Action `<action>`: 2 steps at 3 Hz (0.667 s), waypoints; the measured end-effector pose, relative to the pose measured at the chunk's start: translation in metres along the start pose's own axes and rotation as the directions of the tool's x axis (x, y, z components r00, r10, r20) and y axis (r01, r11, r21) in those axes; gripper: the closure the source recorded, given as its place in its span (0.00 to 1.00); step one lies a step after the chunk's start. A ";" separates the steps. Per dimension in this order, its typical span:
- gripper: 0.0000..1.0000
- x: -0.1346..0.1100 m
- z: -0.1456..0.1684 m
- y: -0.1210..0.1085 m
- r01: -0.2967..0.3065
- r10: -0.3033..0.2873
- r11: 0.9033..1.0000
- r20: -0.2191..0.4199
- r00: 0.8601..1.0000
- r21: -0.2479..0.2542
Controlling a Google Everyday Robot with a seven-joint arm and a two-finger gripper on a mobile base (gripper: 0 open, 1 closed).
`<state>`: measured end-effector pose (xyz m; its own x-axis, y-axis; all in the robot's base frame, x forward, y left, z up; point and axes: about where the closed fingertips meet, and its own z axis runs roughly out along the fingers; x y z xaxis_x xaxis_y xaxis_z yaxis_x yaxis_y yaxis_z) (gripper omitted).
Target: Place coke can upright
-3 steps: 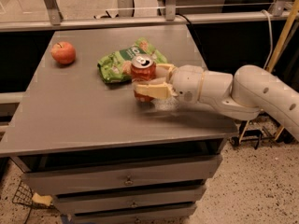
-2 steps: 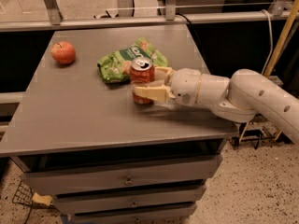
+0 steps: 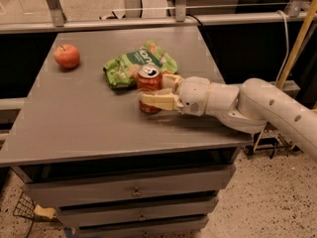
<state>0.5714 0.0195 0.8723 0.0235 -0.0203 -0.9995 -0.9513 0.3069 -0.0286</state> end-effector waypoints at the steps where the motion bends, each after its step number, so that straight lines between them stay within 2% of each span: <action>1: 0.64 -0.001 0.002 0.001 0.001 -0.001 1.000 0.001 1.000 -0.004; 2: 0.33 -0.002 0.005 0.003 0.002 -0.002 1.000 0.001 1.000 -0.010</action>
Offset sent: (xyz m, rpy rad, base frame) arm -0.0006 0.0022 0.0006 0.0002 -0.0007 0.0039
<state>0.5697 0.0252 0.8738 0.0257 -0.0196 -0.9995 -0.9543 0.2973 -0.0303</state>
